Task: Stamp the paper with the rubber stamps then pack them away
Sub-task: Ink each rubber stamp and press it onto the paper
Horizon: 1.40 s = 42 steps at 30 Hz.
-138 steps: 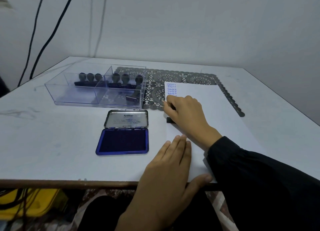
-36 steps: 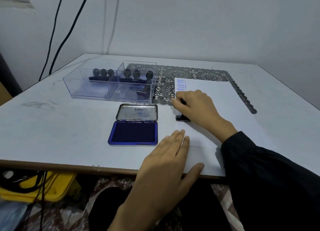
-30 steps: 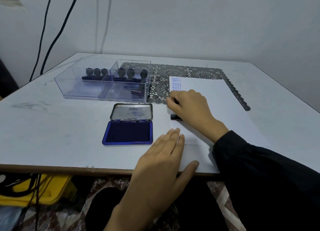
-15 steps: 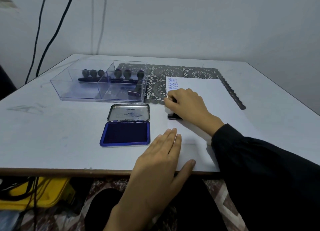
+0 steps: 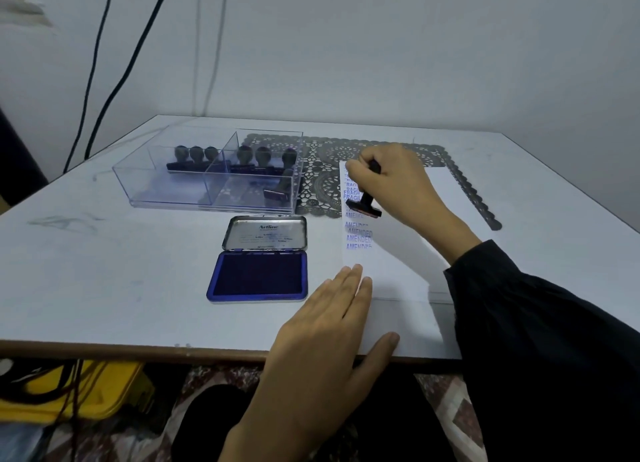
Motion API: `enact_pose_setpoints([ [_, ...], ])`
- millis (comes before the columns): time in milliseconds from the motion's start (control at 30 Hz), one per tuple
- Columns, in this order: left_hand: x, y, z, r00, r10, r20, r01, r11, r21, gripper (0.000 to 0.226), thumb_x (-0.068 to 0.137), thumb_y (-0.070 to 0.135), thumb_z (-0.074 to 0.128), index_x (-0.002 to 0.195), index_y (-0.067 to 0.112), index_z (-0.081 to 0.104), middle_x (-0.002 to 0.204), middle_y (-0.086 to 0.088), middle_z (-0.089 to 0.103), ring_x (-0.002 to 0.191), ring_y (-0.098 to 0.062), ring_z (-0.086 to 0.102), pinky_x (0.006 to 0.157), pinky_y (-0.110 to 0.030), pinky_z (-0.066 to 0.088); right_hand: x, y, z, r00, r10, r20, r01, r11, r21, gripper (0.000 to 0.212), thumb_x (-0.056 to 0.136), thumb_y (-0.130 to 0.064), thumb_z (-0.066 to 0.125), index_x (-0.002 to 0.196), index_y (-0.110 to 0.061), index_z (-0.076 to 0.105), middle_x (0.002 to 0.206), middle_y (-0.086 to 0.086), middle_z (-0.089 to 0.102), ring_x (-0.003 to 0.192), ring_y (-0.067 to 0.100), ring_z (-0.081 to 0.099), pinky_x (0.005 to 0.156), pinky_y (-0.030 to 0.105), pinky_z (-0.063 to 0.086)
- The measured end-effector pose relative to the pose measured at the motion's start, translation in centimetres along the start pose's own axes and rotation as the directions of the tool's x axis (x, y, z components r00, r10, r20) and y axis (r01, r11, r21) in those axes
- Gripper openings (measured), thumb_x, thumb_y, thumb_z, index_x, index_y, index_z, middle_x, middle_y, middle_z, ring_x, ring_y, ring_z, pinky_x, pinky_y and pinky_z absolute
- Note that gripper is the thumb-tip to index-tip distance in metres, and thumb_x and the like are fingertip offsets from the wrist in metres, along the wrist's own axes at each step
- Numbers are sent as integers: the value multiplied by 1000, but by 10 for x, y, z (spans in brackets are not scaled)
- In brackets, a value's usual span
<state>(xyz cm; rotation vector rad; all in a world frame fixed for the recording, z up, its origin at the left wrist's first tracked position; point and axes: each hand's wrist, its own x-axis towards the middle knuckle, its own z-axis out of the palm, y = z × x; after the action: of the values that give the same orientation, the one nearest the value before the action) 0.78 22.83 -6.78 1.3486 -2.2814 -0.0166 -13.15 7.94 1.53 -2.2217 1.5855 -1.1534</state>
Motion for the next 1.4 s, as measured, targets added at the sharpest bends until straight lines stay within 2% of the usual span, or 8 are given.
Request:
enact_pose_setpoints([
  [167, -7, -12, -14, 995, -3, -105, -22, 971, -238, 58, 92, 47, 45, 143, 19, 44, 151, 10, 35, 140, 2, 25, 111, -11, 18, -10, -6, 12, 999, 7, 38, -9, 998, 58, 41, 88, -26, 54, 53, -19, 36, 47, -4, 37, 48, 13, 34, 55, 29, 29],
  [267, -14, -38, -30, 978, -136, -158, 93, 964, -250, 66, 87, 56, 45, 147, 33, 34, 152, 25, 24, 139, 10, 18, 108, -4, 15, -19, -19, 28, 995, -19, 95, 12, 997, 74, 41, 89, -28, 55, 53, -18, 37, 47, -5, 39, 50, 13, 37, 54, 30, 32],
  [400, -23, -81, -56, 925, -367, -96, 338, 913, -230, 89, 68, 81, 38, 147, 46, 17, 149, 36, 7, 137, 16, 8, 110, -19, 21, -26, -45, 52, 981, -97, 169, 82, 992, 98, 37, 89, -31, 53, 58, -14, 43, 54, 4, 51, 55, 23, 48, 56, 33, 41],
  [533, -27, -106, -73, 861, -502, 83, 509, 852, -123, 111, 54, 94, 35, 150, 43, 9, 153, 28, 10, 141, 2, 14, 111, -33, 25, -22, -72, 73, 962, -183, 203, 178, 983, 43, 38, 89, -29, 53, 57, -16, 39, 52, 1, 44, 51, 19, 42, 52, 30, 36],
  [733, -26, -111, -66, 891, -440, 110, 438, 898, 45, 112, 57, 94, 9, 152, 36, 10, 156, 23, 0, 128, 16, -8, 112, -21, 11, -14, -81, 100, 945, -172, 278, 204, 975, -89, 34, 87, -25, 52, 57, -16, 38, 53, 0, 41, 53, 21, 42, 54, 32, 40],
  [1100, -26, -113, -62, 897, -431, 98, 425, 902, 83, 99, 62, 92, 7, 148, 45, 15, 158, 21, 5, 144, 1, 3, 114, -27, 17, -29, -83, 107, 969, -191, 154, 215, 964, -158, 27, 87, -21, 49, 61, -15, 45, 51, 0, 41, 53, 26, 46, 51, 34, 40],
  [1267, -26, -115, -60, 898, -430, 96, 423, 902, 85, 100, 63, 93, 7, 149, 44, 14, 158, 21, 4, 144, 1, 2, 115, -29, 18, -42, -87, 105, 958, -283, 49, 286, 923, -257, 26, 88, -22, 51, 65, -20, 38, 47, -3, 32, 44, 26, 36, 44, 29, 26],
  [1400, -26, -114, -60, 900, -424, 104, 416, 905, 87, 99, 63, 93, 6, 148, 44, 14, 158, 20, 4, 141, 6, -1, 113, -26, 16, -50, -89, 104, 946, -320, 44, 317, 891, -325, 21, 88, -21, 55, 69, -18, 45, 47, -2, 34, 39, 25, 32, 42, 24, 15],
])
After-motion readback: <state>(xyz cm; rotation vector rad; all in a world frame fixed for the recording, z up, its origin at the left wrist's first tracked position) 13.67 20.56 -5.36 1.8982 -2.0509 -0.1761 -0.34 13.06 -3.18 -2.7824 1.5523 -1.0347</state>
